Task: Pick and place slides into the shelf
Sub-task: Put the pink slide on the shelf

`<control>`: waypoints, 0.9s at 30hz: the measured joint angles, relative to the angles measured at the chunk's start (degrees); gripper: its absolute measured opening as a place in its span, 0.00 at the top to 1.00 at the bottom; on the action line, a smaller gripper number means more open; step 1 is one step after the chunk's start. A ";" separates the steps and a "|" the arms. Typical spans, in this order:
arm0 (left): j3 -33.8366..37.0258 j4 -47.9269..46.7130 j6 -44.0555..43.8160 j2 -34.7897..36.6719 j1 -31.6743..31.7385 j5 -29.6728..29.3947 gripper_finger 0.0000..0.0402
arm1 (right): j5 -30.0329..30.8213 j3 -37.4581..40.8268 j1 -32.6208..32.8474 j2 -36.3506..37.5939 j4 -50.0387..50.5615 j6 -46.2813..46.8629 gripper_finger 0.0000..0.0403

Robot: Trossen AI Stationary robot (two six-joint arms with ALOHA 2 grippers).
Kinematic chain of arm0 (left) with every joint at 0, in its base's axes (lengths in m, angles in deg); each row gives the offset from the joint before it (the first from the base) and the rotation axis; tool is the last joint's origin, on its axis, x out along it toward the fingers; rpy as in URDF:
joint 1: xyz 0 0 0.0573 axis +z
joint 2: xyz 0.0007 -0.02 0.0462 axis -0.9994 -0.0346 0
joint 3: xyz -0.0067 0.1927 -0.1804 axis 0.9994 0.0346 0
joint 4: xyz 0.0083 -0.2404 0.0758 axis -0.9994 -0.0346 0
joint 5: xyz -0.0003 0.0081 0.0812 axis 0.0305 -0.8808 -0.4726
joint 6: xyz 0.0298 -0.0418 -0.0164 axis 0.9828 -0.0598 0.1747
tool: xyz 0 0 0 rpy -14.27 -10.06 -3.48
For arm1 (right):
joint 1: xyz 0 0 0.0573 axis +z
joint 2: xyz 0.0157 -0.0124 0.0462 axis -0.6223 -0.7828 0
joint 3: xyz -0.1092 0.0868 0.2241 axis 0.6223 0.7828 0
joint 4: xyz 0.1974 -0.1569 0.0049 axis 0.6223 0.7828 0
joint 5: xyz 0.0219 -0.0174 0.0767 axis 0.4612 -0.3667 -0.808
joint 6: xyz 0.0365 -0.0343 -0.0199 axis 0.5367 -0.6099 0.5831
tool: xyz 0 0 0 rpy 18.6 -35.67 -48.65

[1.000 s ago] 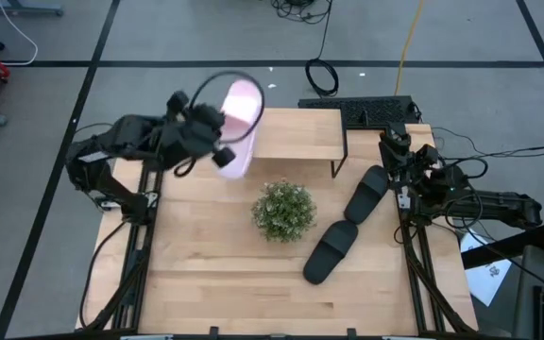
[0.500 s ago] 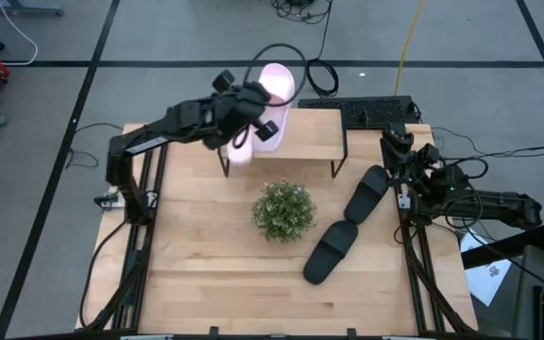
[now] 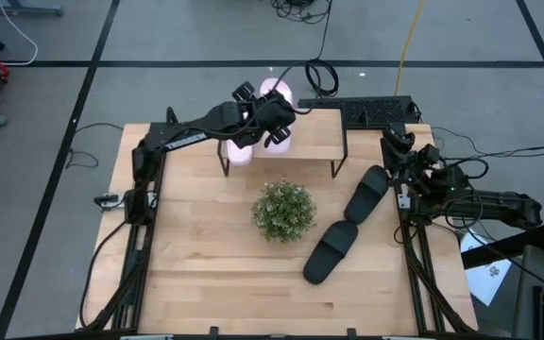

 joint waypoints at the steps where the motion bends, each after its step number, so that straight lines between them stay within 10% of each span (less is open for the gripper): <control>1: 0.00 0.05 -0.07 -0.66 0.20 0.23 1.00 | 0.00 0.00 0.02 0.00 0.00 -0.29 0.63; 27: 8.26 4.68 8.10 -2.33 2.54 4.93 1.00 | -0.20 0.00 0.01 0.00 0.00 -1.26 0.63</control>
